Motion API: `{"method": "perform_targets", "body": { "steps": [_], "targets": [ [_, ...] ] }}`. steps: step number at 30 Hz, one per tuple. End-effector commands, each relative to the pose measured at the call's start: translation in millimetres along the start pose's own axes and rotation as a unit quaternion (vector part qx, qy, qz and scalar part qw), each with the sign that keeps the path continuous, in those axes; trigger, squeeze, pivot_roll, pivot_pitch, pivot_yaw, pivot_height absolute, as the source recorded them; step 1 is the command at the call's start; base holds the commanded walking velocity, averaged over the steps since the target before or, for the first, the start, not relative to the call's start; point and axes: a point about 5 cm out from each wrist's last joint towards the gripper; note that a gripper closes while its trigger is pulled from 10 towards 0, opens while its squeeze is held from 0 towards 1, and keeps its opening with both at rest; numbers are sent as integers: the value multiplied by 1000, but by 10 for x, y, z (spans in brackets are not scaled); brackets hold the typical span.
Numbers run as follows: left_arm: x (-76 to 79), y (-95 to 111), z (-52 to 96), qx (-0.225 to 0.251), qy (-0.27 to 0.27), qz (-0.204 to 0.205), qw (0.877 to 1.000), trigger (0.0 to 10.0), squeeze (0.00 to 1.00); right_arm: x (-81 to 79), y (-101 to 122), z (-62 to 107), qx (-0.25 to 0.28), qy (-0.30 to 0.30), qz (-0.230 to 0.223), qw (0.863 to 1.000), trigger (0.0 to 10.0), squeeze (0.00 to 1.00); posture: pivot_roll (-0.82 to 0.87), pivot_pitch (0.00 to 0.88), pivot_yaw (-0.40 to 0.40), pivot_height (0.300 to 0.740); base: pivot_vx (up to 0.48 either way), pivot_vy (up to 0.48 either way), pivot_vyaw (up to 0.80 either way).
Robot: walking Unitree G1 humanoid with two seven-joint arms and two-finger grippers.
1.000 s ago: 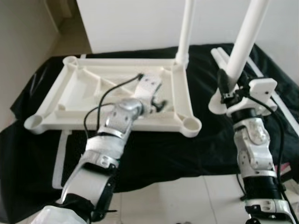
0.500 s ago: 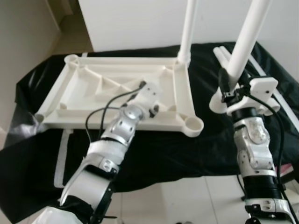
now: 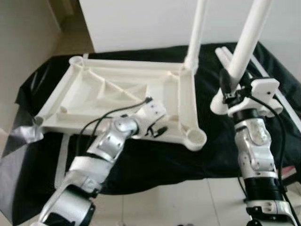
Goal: Building children table
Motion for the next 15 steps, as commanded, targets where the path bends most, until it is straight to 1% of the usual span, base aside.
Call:
{"method": "perform_targets", "body": {
  "steps": [1, 2, 4, 5, 6, 7, 8, 9, 10, 12, 14, 15],
  "targets": [
    [173, -265, 27, -64, -96, 7, 993, 10000, 0, -2, 16, -9, 5, 2, 0, 1000, 10000, 0, -49, 100, 43, 740, 0, 0, 0],
    [173, -265, 27, -64, -96, 7, 993, 10000, 0, -2, 16, -9, 5, 2, 0, 1000, 10000, 0, -49, 100, 43, 740, 0, 0, 0],
    [138, -369, 143, -85, -106, 0, 991, 10000, 0, -53, 19, -16, 6, 19, -9, 1000, 10000, 0, -44, 99, 39, 740, 0, 0, 0],
    [138, -369, 143, -85, -106, 0, 991, 10000, 0, -53, 19, -16, 6, 19, -9, 1000, 10000, 0, -44, 99, 39, 740, 0, 0, 0],
    [63, -401, 192, -88, -90, -15, 992, 10000, 0, -110, 21, -15, 7, 39, -17, 999, 10000, 0, -42, 98, 37, 740, 0, 0, 0],
    [-4, -369, 183, -80, -68, -4, 995, 10000, 0, -132, 21, -13, 7, 48, -21, 999, 10000, 0, -42, 98, 36, 740, 0, 0, 0],
    [-4, -369, 183, -80, -68, -4, 995, 10000, 0, -132, 21, -13, 7, 48, -21, 999, 10000, 0, -42, 98, 36, 740, 0, 0, 0],
    [-165, -232, 144, -42, -7, 30, 999, 10000, 0, -169, 21, -7, 6, 62, -25, 998, 10000, 0, -43, 98, 33, 740, 0, 0, 0],
    [-165, -232, 144, -42, -7, 30, 999, 10000, 0, -169, 21, -7, 6, 62, -25, 998, 10000, 0, -43, 98, 33, 740, 0, 0, 0],
    [-227, -149, 139, -17, 15, 52, 998, 10000, 0, -185, 22, -3, 6, 68, -28, 997, 10000, 0, -45, 99, 30, 740, 0, 0, 0],
    [-234, -128, 144, -11, 18, 59, 998, 10000, 0, -189, 23, -2, 6, 70, -30, 997, 10000, 0, -45, 99, 30, 740, 0, 0, 0],
    [-233, -58, 162, 14, 13, 75, 997, 10000, 0, -204, 23, 3, 6, 79, -32, 996, 10000, 0, -48, 98, 28, 740, 0, 0, 0]
  ]
}}
Point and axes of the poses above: a point about 5 cm out from each wrist's last joint towards the gripper, its own z axis pointing back from the gripper into the wrist, its own y axis along the axis of the wrist's last joint, x = y × z, and after that the axes turned 14 degrees about z, right-handed
